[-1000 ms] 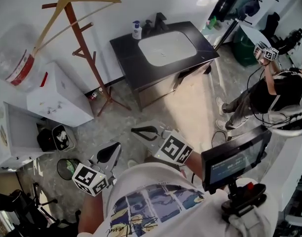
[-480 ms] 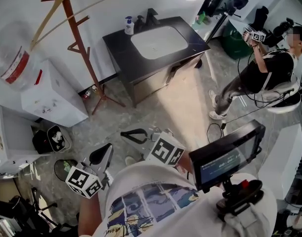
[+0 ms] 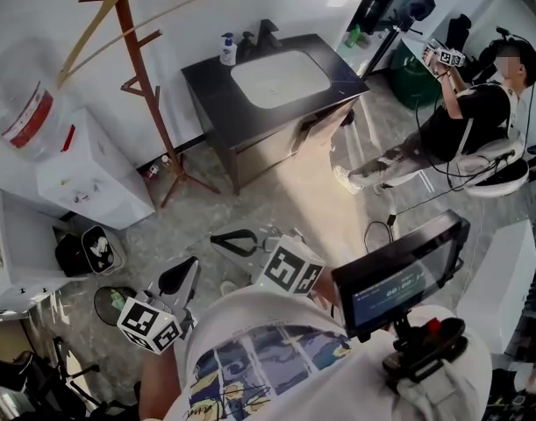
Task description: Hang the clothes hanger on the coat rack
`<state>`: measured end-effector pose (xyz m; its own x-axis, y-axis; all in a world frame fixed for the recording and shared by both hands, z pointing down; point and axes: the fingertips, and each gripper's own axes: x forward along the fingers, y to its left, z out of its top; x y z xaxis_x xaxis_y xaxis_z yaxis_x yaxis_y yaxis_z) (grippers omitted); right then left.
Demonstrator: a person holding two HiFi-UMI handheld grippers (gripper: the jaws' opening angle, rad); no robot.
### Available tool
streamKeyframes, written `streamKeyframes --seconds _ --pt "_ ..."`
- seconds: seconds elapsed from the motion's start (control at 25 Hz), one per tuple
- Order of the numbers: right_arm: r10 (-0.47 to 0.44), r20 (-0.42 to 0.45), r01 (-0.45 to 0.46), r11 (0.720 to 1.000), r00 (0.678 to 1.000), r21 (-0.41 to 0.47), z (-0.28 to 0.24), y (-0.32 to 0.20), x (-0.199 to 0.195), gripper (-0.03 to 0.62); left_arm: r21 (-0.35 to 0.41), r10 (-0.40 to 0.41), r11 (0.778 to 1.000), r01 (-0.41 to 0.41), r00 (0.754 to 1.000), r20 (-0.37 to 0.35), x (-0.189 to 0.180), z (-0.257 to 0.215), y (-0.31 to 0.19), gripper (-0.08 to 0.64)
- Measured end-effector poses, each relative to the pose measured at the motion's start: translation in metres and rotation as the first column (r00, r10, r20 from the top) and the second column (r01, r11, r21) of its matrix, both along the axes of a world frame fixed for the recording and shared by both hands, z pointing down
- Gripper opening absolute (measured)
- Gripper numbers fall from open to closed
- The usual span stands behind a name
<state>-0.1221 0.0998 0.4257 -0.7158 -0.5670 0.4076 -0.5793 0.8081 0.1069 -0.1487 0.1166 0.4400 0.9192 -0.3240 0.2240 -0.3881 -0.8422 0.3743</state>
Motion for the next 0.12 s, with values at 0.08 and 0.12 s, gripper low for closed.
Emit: streamKeyframes --seconds 0.08,0.12 --pt "0.000 -0.003 0.000 1.000 1.000 0.004 0.0001 -0.0017 -0.0012 0.002 0.004 0.004 1.000 -0.004 1.000 -0.007 -0.0021 0.0053 0.0002 0.002" --pt "0.000 -0.004 0.000 1.000 1.000 0.006 0.0004 -0.0024 -0.0018 0.002 0.005 0.005 1.000 -0.005 1.000 -0.010 -0.0031 0.0075 0.0002 0.003"
